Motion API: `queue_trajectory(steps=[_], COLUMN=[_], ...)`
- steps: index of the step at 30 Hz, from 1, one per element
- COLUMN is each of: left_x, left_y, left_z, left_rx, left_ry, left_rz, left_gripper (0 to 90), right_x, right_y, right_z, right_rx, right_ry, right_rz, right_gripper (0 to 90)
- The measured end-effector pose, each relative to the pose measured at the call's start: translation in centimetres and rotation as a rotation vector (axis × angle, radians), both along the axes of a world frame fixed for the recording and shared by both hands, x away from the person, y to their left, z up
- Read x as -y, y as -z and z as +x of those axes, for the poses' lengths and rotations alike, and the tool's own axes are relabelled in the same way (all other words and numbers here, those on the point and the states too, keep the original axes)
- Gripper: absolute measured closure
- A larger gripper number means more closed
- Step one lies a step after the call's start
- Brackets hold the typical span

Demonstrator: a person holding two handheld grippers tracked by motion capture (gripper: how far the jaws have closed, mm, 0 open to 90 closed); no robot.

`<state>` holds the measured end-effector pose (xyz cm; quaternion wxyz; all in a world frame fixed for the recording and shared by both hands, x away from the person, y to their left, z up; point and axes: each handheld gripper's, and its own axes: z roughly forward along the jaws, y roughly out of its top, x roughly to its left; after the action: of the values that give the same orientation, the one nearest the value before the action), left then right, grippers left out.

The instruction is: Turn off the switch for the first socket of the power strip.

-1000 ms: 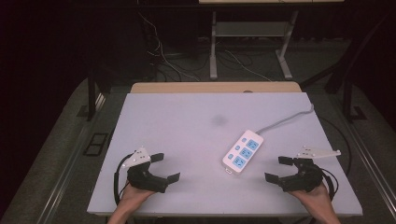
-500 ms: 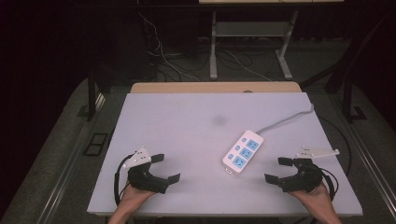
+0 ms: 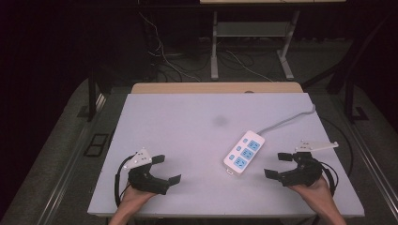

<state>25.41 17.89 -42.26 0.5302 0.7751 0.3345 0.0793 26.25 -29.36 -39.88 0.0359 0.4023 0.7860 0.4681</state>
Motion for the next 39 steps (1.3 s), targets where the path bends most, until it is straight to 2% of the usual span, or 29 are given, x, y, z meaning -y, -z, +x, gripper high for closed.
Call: queue_trajectory(steps=[13, 29, 39], left_x=[0.0, 0.0, 0.0], left_y=[0.0, 0.1, 0.1], left_z=[0.0, 0.0, 0.0], left_rx=[-0.001, -0.001, -0.002], left_ry=[0.004, 0.002, 0.003], left_rz=[0.002, -0.001, -0.001], left_gripper=[0.0, 0.0, 0.0], right_x=[-0.4, -1.4, -1.6], right_y=[-0.6, -2.2, -2.6], right_z=[1.5, 4.1, 5.0], right_rx=[-0.017, -0.018, -0.029], right_ry=[-0.022, -0.044, -0.048], right_rz=[-0.024, -0.07, -0.086], right_gripper=[2.7, 2.7, 2.7])
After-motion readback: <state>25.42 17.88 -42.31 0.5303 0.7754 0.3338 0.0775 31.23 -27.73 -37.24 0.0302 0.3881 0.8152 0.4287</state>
